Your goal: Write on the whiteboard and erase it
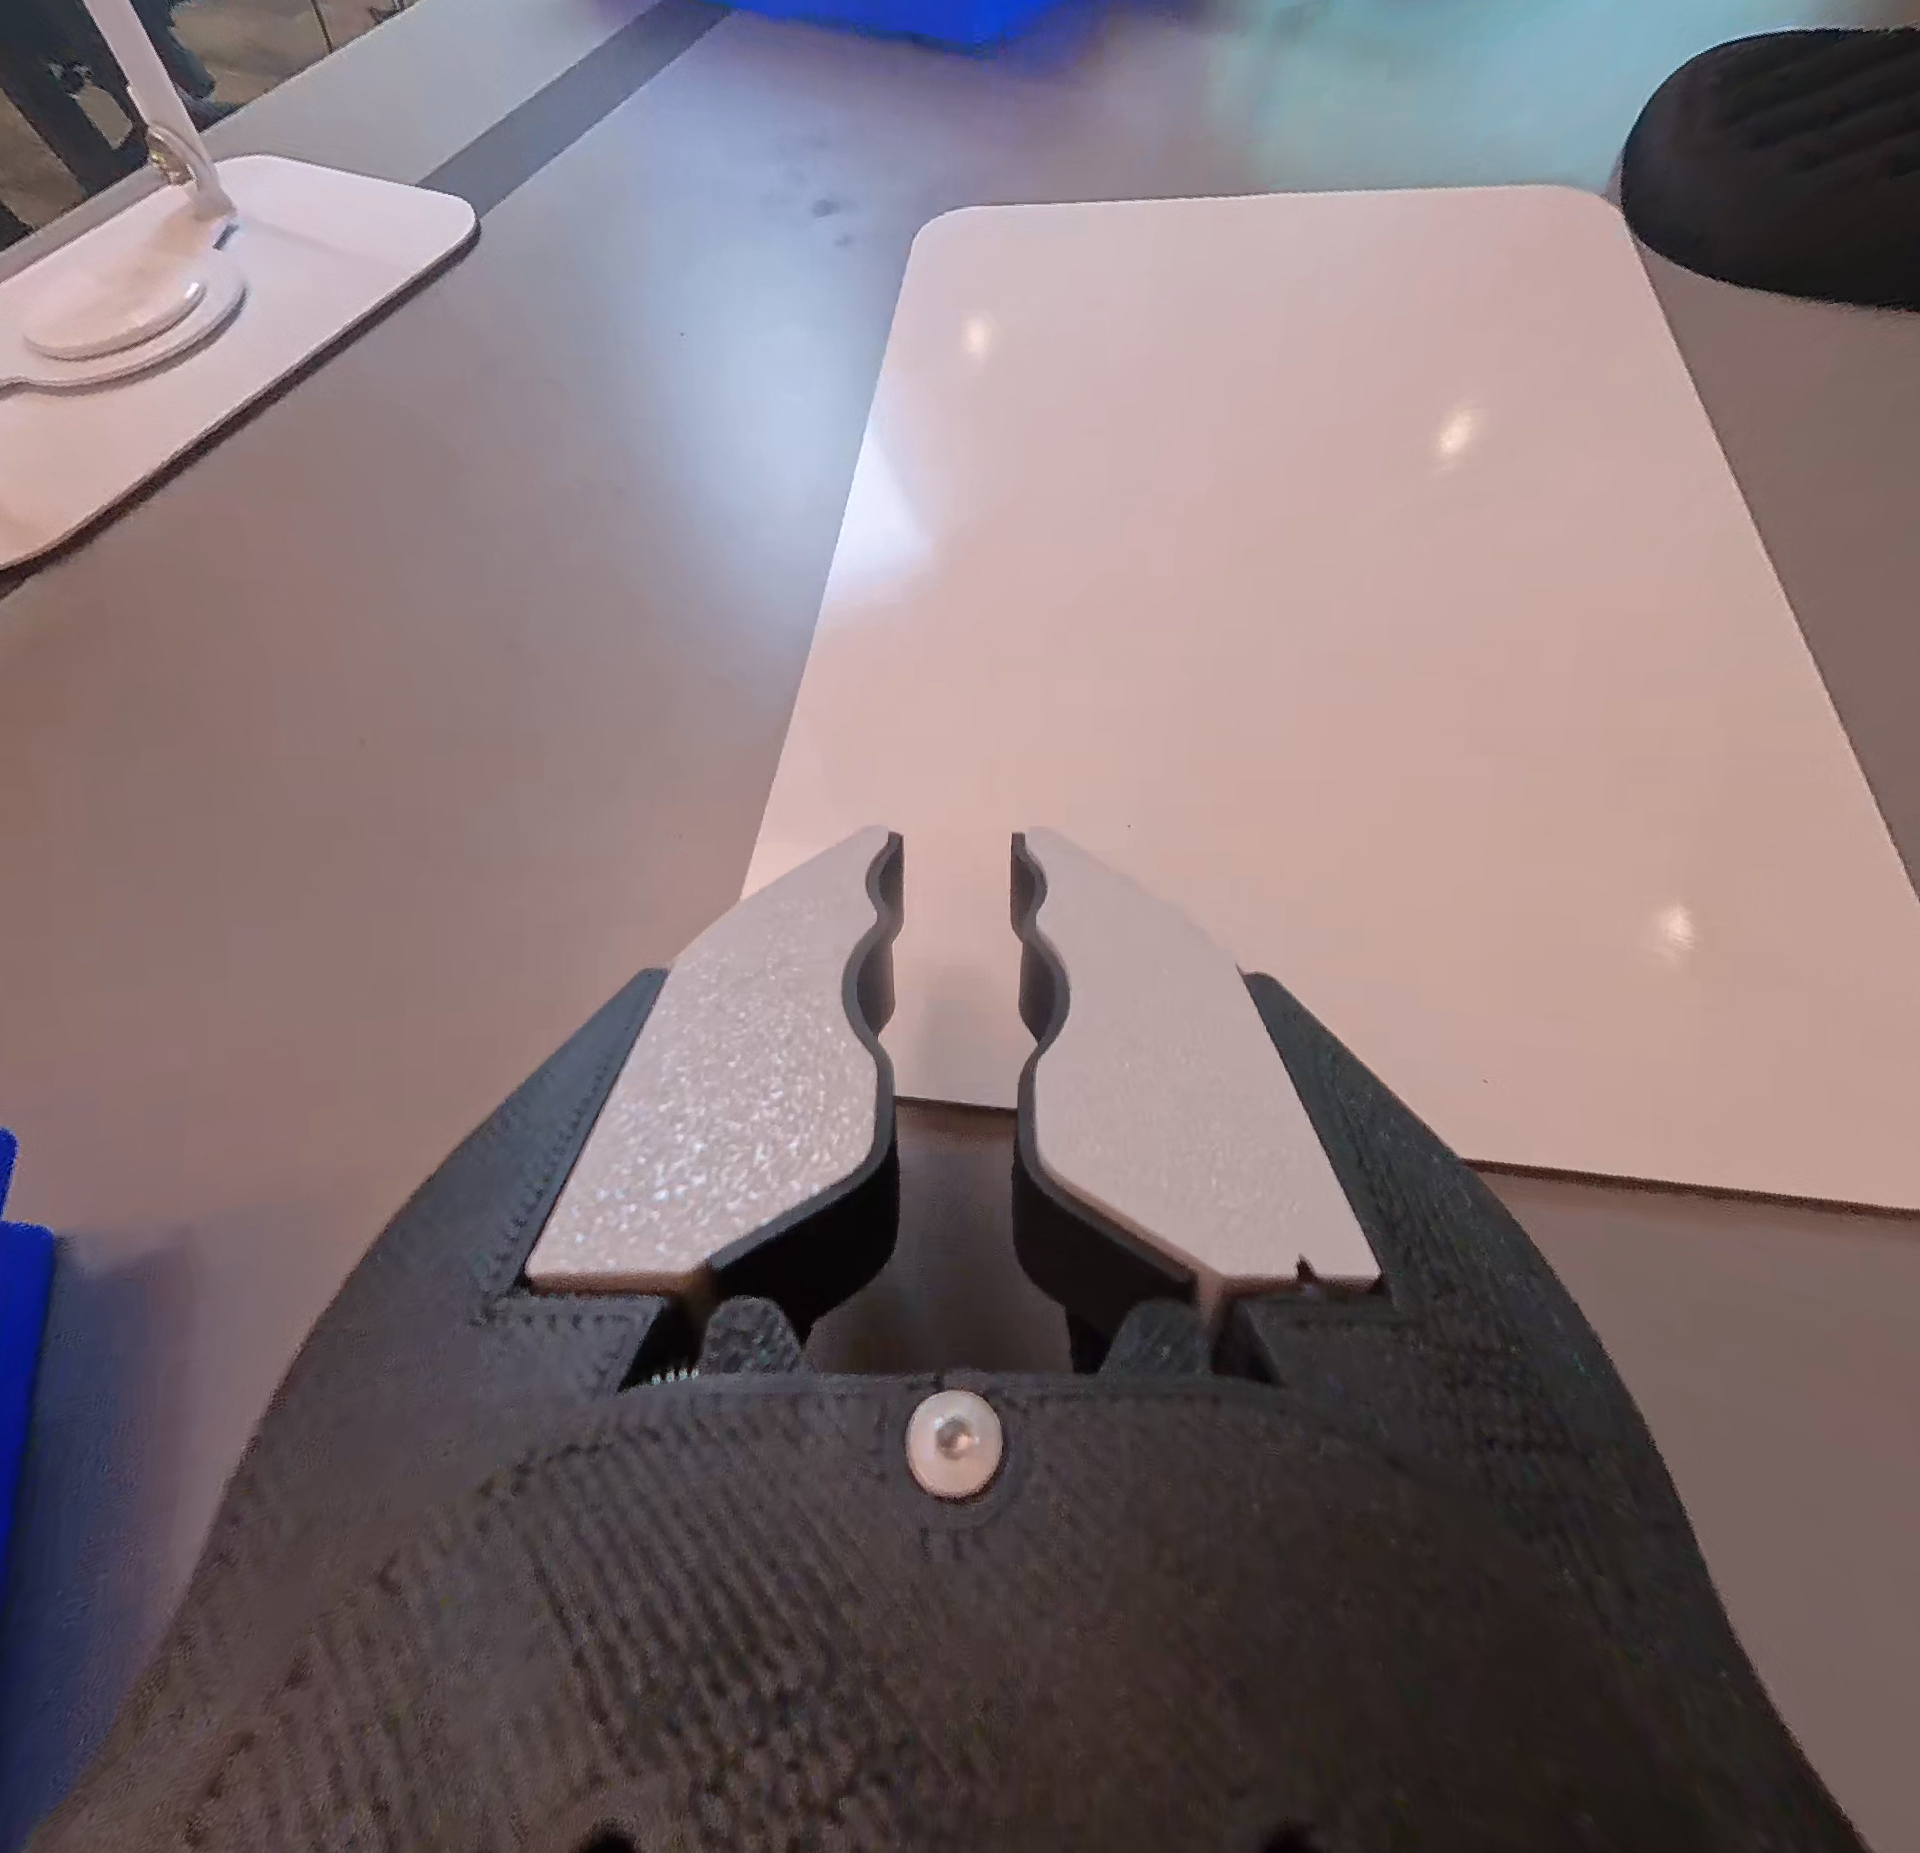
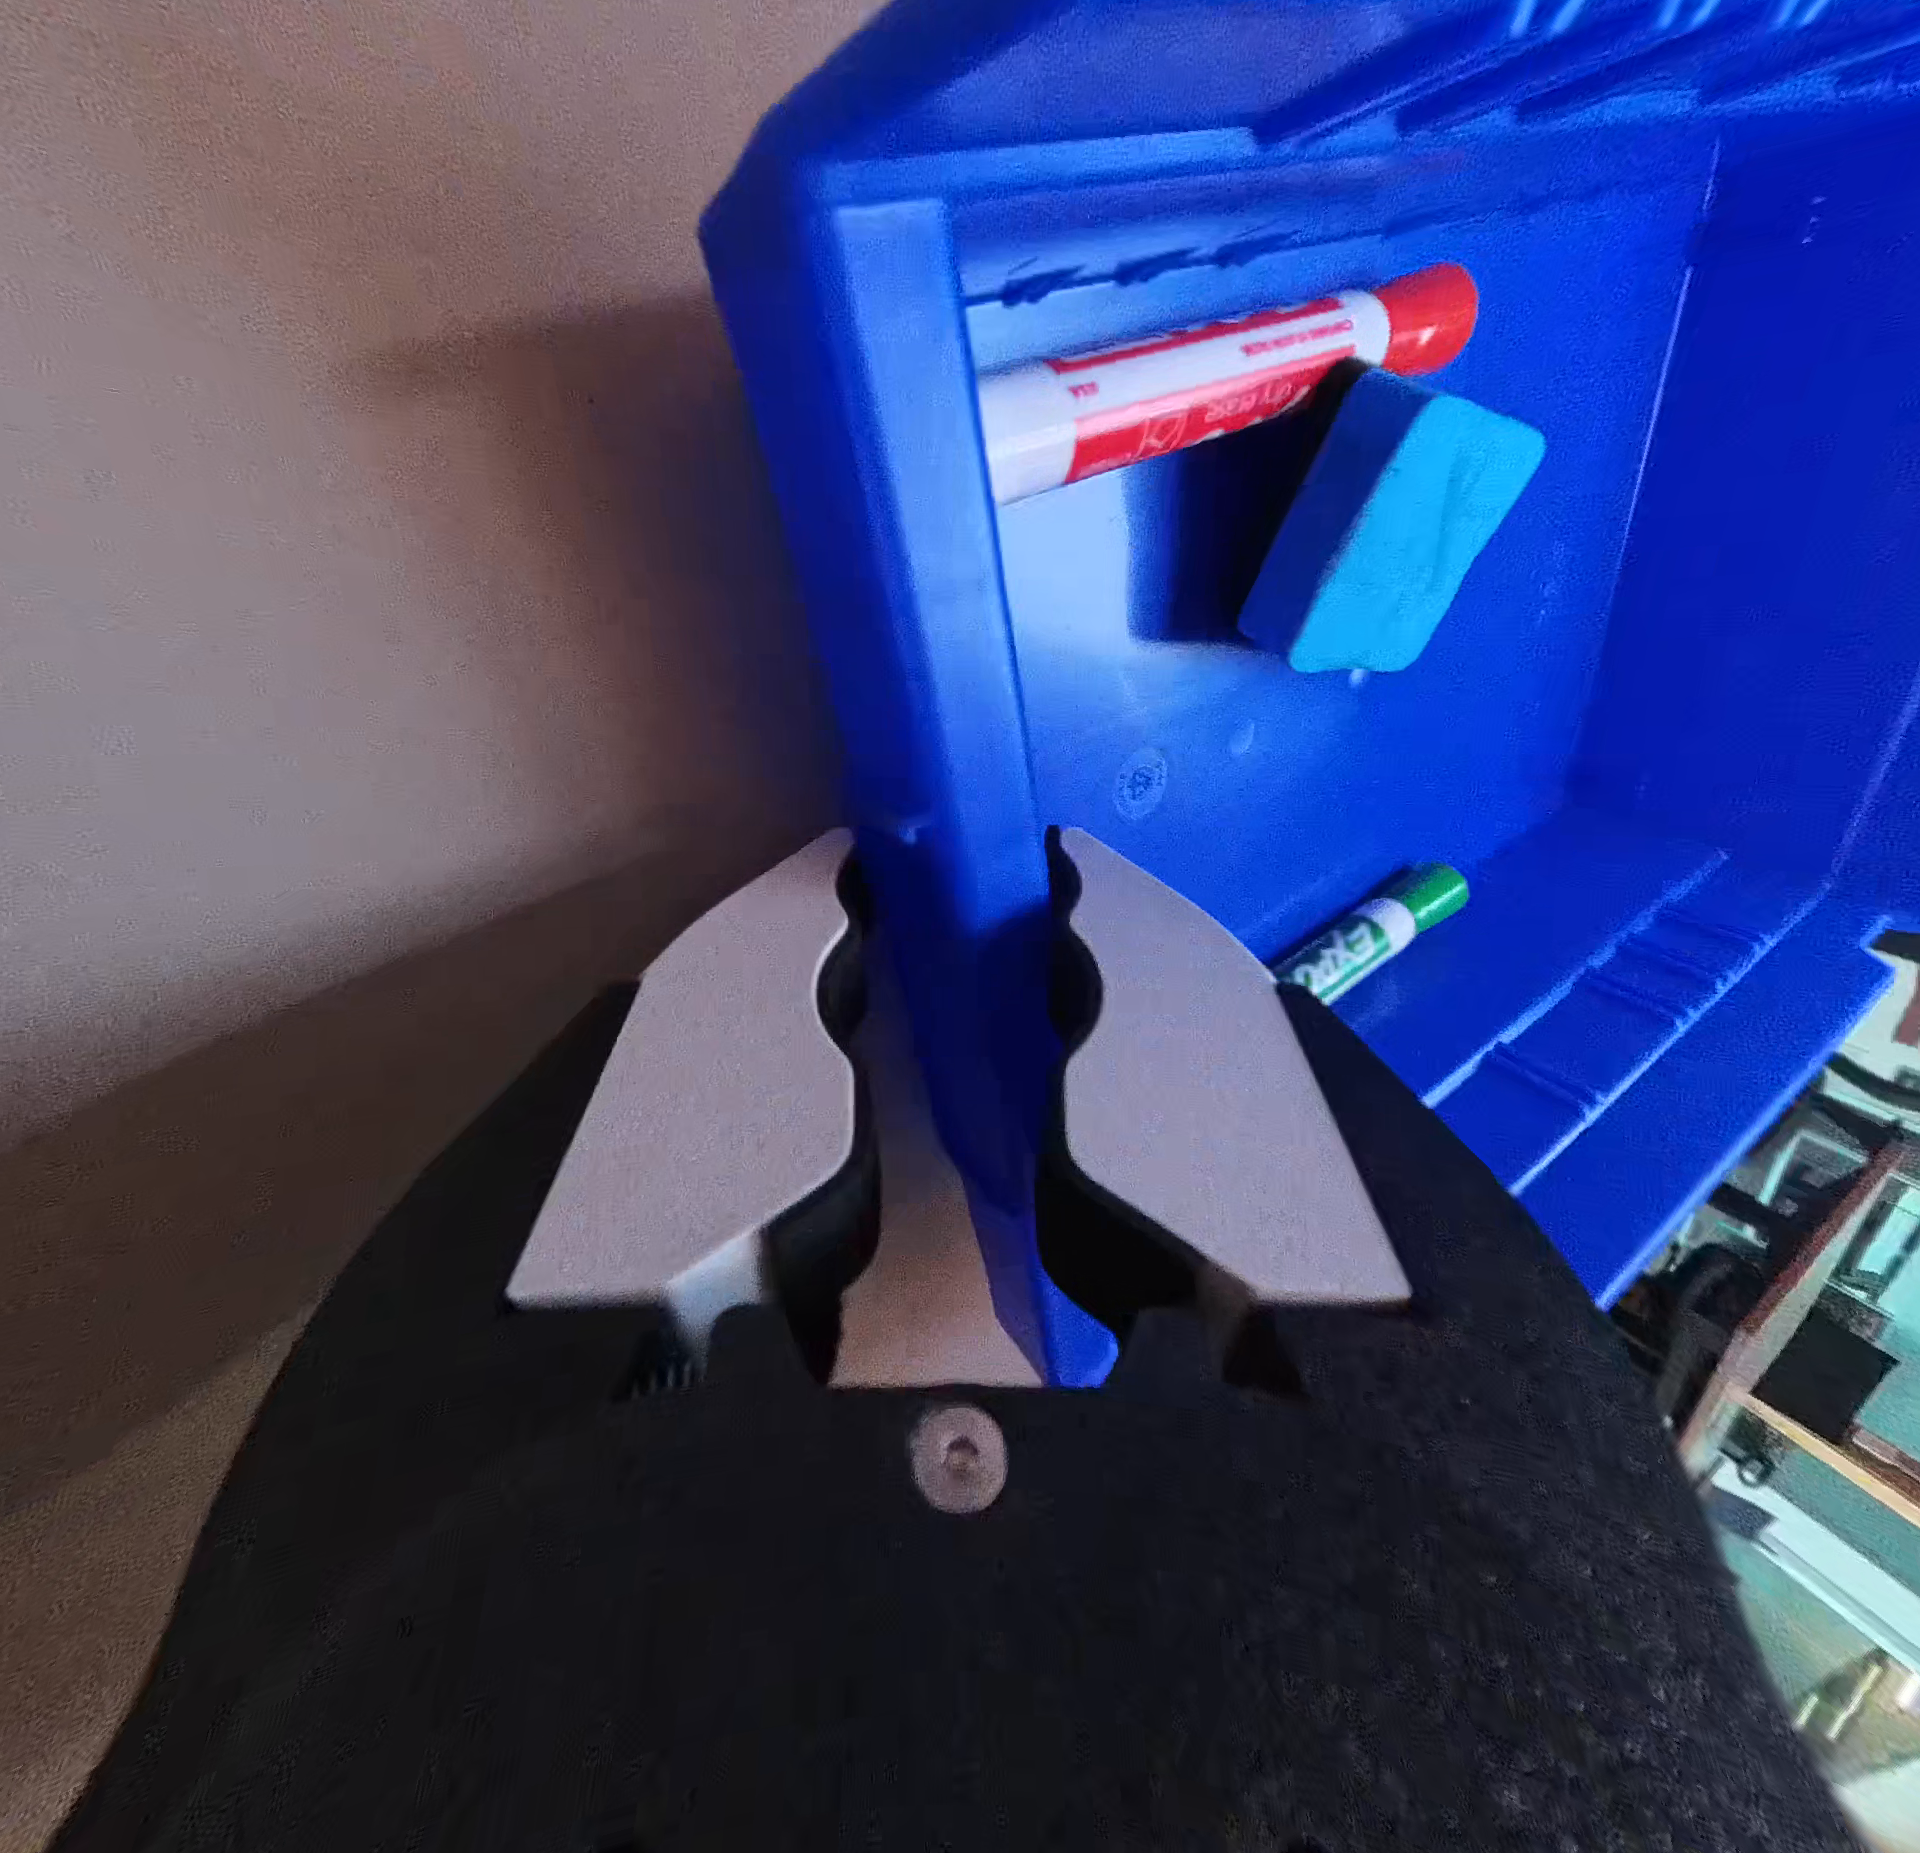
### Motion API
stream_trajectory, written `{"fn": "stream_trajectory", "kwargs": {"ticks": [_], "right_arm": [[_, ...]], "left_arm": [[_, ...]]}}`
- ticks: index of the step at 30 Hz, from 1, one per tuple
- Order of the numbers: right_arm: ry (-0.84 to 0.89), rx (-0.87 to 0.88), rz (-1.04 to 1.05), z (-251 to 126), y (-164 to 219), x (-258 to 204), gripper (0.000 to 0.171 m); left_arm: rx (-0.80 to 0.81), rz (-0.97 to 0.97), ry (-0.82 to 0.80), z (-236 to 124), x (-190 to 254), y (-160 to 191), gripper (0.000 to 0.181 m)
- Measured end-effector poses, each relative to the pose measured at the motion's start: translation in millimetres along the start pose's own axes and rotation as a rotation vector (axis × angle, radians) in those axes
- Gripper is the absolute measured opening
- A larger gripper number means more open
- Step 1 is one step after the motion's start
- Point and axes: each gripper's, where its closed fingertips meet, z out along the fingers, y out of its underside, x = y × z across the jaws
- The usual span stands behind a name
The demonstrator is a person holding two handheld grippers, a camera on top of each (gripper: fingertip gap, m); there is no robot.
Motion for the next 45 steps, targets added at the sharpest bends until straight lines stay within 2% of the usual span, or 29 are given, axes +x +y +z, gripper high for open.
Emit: {"fn": "stream_trajectory", "kwargs": {"ticks": [8,14,18,23,25,32,35,38,41,44,45], "right_arm": [[0.098,0.078,-0.070,-44,-21,-43,0.030],[0.149,0.109,-0.151,-91,-25,-100,0.030],[0.168,0.181,-0.208,-124,-42,-145,0.030],[0.223,0.281,-0.375,-157,-87,-195,0.030],[0.205,0.339,-0.447,-163,-112,-216,0.030],[0.112,0.557,-0.699,-154,-215,-277,0.030],[0.118,0.635,-0.758,-142,-268,-278,0.031],[0.204,0.660,-0.741,-123,-306,-250,0.035],[0.208,0.693,-0.654,-119,-313,-233,0.042],[0.143,0.774,-0.550,-138,-297,-235,0.043],[0.114,0.798,-0.507,-143,-288,-235,0.043]], "left_arm": [[0.028,0.014,-0.072,-13,-14,-9,0.020],[0.031,0.077,-0.145,-27,-25,-17,0.020],[0.010,0.094,-0.237,-44,-45,-20,0.019],[-0.069,0.086,-0.357,-70,-71,-12,0.018],[-0.128,0.057,-0.387,-77,-79,-3,0.024],[-0.284,0.053,-0.512,-97,-105,23,0.036],[-0.370,0.058,-0.579,-104,-121,36,0.038],[-0.480,0.036,-0.648,-113,-145,57,0.041],[-0.550,-0.050,-0.635,-117,-160,83,0.051],[-0.628,-0.105,-0.590,-120,-160,108,0.048],[-0.604,-0.113,-0.569,-118,-159,107,0.043]]}}
